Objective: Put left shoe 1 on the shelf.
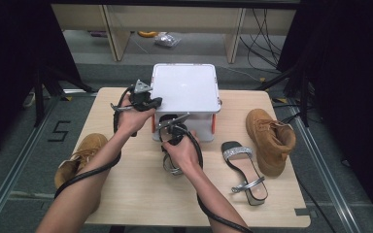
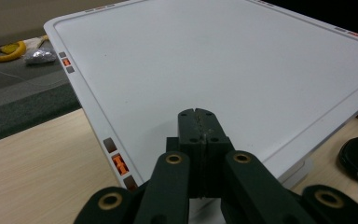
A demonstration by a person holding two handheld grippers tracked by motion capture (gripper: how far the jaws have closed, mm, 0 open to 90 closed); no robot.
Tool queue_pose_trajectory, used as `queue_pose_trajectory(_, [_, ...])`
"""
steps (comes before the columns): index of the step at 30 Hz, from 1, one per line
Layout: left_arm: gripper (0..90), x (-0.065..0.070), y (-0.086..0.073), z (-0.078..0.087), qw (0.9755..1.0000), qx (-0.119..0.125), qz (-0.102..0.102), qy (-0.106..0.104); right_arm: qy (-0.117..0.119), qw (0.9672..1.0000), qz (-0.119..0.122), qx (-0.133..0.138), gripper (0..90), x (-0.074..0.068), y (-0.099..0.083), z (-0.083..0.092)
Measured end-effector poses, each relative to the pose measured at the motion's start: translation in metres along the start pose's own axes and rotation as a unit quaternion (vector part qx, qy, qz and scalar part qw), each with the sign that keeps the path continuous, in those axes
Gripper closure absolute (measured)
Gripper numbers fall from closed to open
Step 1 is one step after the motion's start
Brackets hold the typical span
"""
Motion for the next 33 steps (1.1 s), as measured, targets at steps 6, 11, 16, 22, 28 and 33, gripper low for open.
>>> queue_pose_trajectory(6, [89.7, 0.000, 0.000, 0.000, 1.0000, 0.000, 0.000, -0.001, -0.004, 0.9999, 0.003, 0.014, 43.3, 0.004, 0.001, -0.010])
queue_pose_trajectory(11, [89.7, 0.000, 0.000, 0.000, 1.0000, 0.000, -0.001, -0.001, -0.012, 0.9995, -0.017, -0.025, 43.2, 0.003, -0.001, -0.011])
queue_pose_trajectory(16, [89.6, 0.000, 0.000, 0.000, 1.0000, 0.000, -0.001, -0.001, -0.031, 0.9993, -0.001, -0.020, 43.1, 0.003, -0.003, -0.015])
queue_pose_trajectory(22, [89.6, 0.000, 0.000, 0.000, 1.0000, 0.000, -0.001, -0.001, -0.028, 0.9993, 0.018, -0.016, 41.2, 0.003, -0.002, -0.015])
queue_pose_trajectory(28, [89.7, 0.000, 0.000, 0.000, 1.0000, 0.000, -0.002, -0.001, -0.028, 0.9995, 0.002, -0.013, 38.4, -0.001, -0.003, -0.004])
queue_pose_trajectory(33, [89.7, -0.001, -0.001, 0.001, 1.0000, -0.005, -0.006, 0.000, -0.004, 1.0000, -0.005, 0.005, 38.9, -0.002, -0.005, 0.013])
Point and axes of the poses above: each handheld gripper's, and its own axes: z roughly backward along the jaws, y roughly out of its top, x roughly to its right, the point moved 4 cm from there along -z, roughly forward along the jaws, and after that the axes turned 4 degrees about -x, right-handed, at the moved point
